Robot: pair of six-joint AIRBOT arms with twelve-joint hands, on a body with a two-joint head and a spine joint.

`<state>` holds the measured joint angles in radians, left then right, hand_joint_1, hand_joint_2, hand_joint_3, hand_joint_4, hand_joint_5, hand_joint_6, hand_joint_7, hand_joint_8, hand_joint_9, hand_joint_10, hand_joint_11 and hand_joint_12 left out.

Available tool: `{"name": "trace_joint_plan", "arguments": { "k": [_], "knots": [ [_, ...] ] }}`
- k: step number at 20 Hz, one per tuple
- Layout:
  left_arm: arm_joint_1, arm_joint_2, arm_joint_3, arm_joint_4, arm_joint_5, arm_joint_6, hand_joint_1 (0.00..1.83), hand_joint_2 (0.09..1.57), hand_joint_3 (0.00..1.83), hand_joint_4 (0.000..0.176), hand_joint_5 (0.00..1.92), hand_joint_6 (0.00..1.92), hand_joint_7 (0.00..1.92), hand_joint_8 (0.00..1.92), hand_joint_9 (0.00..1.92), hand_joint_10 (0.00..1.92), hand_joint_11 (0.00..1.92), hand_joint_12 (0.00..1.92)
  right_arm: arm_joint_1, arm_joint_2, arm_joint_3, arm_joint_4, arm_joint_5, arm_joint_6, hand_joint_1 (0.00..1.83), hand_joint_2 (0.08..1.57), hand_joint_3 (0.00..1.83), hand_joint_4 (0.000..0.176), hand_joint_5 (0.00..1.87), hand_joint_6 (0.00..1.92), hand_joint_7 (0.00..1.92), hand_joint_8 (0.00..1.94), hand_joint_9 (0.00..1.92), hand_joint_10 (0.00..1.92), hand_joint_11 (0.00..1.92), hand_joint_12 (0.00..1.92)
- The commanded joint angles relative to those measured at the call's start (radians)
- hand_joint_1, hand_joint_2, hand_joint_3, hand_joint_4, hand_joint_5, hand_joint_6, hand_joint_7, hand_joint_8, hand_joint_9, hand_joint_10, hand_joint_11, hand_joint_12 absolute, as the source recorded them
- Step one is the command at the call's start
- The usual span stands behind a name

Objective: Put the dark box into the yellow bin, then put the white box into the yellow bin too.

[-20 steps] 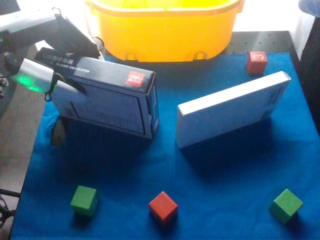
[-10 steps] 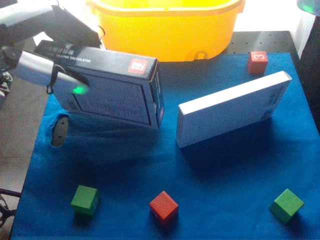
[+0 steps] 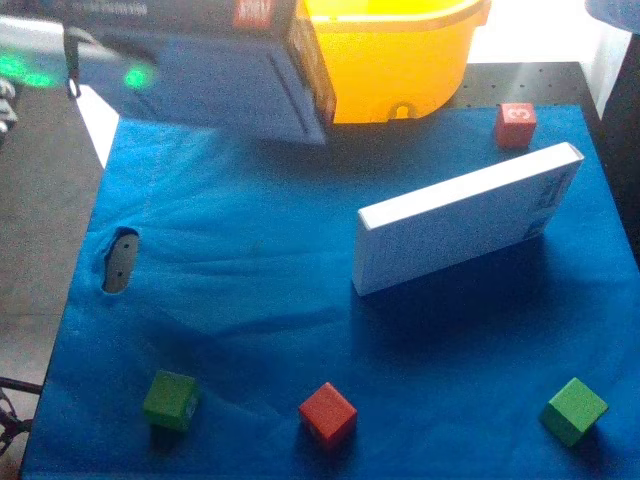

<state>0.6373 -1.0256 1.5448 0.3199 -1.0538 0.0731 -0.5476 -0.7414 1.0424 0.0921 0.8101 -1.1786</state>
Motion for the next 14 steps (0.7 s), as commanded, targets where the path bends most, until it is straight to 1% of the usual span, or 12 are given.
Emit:
{"name": "trace_joint_plan", "arguments": {
  "k": [1, 2, 3, 4, 5, 6, 7, 8, 9, 10, 13, 14],
  "knots": [
    [-0.02, 0.004, 0.005, -0.07, -0.12, -0.003, 1.24, 1.08, 0.0, 0.0, 1.09, 0.87, 1.03, 0.84, 1.02, 0.34, 0.53, 1.17, 0.011, -0.002, 0.007, 0.01, 0.121, -0.001, 0.13, 1.05, 0.0, 0.0, 0.39, 0.0, 0.59, 0.0, 0.52, 0.0, 0.33, 0.26],
    [-0.033, 0.004, 0.009, -0.077, -0.121, -0.001, 1.35, 1.08, 0.01, 0.0, 1.07, 0.83, 1.02, 0.86, 0.95, 0.97, 0.69, 1.17, 0.011, -0.008, 0.01, 0.01, 0.121, -0.001, 0.14, 1.02, 0.0, 0.0, 0.39, 0.0, 0.58, 0.0, 0.52, 0.0, 0.34, 0.25],
    [-0.045, 0.004, 0.013, -0.081, -0.121, -0.001, 1.38, 1.08, 0.0, 0.0, 1.04, 0.83, 1.03, 0.84, 0.99, 1.1, 0.84, 1.11, 0.011, -0.01, 0.011, 0.01, 0.121, -0.001, 0.14, 1.04, 0.0, 0.0, 0.39, 0.0, 0.57, 0.0, 0.51, 0.0, 0.34, 0.25],
    [-0.067, 0.003, 0.021, -0.087, -0.116, -0.001, 1.39, 1.07, 0.0, 0.0, 1.02, 0.84, 1.06, 0.79, 1.01, 1.11, 0.87, 1.08, 0.011, -0.013, 0.012, 0.01, 0.121, -0.001, 0.14, 1.04, 0.0, 0.0, 0.39, 0.0, 0.57, 0.0, 0.51, 0.0, 0.34, 0.25],
    [-0.095, 0.0, 0.031, -0.089, -0.1, -0.001, 1.39, 1.08, 0.0, 0.0, 0.97, 0.87, 1.04, 0.84, 1.0, 1.14, 0.89, 1.07, 0.011, -0.013, 0.012, 0.01, 0.121, -0.001, 0.14, 1.04, 0.0, 0.0, 0.39, 0.0, 0.56, 0.0, 0.5, 0.0, 0.33, 0.24],
    [-0.108, -0.001, 0.037, -0.089, -0.092, 0.0, 1.47, 1.07, 0.0, 0.0, 0.99, 0.79, 1.06, 0.76, 1.02, 0.99, 0.9, 1.4, 0.011, -0.014, 0.012, 0.01, 0.121, -0.001, 0.12, 1.05, 0.0, 0.0, 0.4, 0.0, 0.57, 0.0, 0.51, 0.0, 0.33, 0.24],
    [-0.142, -0.008, 0.054, -0.089, -0.07, 0.0, 1.41, 1.06, 0.0, 0.0, 1.02, 0.8, 1.07, 0.76, 1.04, 1.05, 0.92, 1.17, 0.011, -0.015, 0.013, 0.01, 0.121, -0.001, 0.13, 1.05, 0.0, 0.0, 0.4, 0.01, 0.57, 0.0, 0.51, 0.0, 0.33, 0.24],
    [-0.164, -0.011, 0.063, -0.089, -0.056, 0.0, 1.48, 1.07, 0.0, 0.0, 0.97, 0.85, 1.08, 0.7, 1.03, 0.96, 0.9, 1.42, 0.011, -0.016, 0.013, 0.01, 0.121, -0.001, 0.14, 1.04, 0.0, 0.0, 0.4, 0.0, 0.57, 0.0, 0.51, 0.0, 0.34, 0.24],
    [-0.182, -0.013, 0.068, -0.088, -0.043, 0.0, 1.4, 1.08, 0.0, 0.0, 0.95, 0.93, 1.06, 0.73, 1.02, 1.08, 0.87, 1.22, 0.011, -0.016, 0.013, 0.01, 0.121, -0.001, 0.14, 1.04, 0.0, 0.0, 0.39, 0.0, 0.55, 0.0, 0.5, 0.0, 0.33, 0.23],
    [-0.208, -0.016, 0.08, -0.083, -0.023, 0.0, 1.39, 1.09, 0.0, 0.0, 0.91, 1.01, 1.06, 0.75, 0.99, 1.13, 0.86, 1.15, 0.011, -0.017, 0.013, 0.01, 0.121, -0.001, 0.16, 1.04, 0.0, 0.0, 0.38, 0.0, 0.54, 0.0, 0.49, 0.0, 0.32, 0.23],
    [-0.284, -0.036, 0.114, -0.053, 0.04, 0.0, 1.38, 1.08, 0.0, 0.0, 1.0, 0.93, 1.03, 0.77, 1.0, 1.11, 0.87, 1.08, 0.011, -0.024, 0.015, 0.01, 0.121, -0.001, 0.17, 1.1, 0.02, 0.0, 0.4, 0.0, 0.54, 0.0, 0.49, 0.0, 0.32, 0.22],
    [-0.307, -0.046, 0.126, -0.037, 0.062, 0.0, 1.38, 1.09, 0.0, 0.0, 1.0, 0.93, 0.99, 0.83, 1.0, 1.12, 0.87, 1.05, 0.011, -0.029, 0.017, 0.01, 0.121, -0.001, 0.18, 1.09, 0.01, 0.0, 0.41, 0.01, 0.54, 0.0, 0.49, 0.01, 0.33, 0.22]
  ]
}}
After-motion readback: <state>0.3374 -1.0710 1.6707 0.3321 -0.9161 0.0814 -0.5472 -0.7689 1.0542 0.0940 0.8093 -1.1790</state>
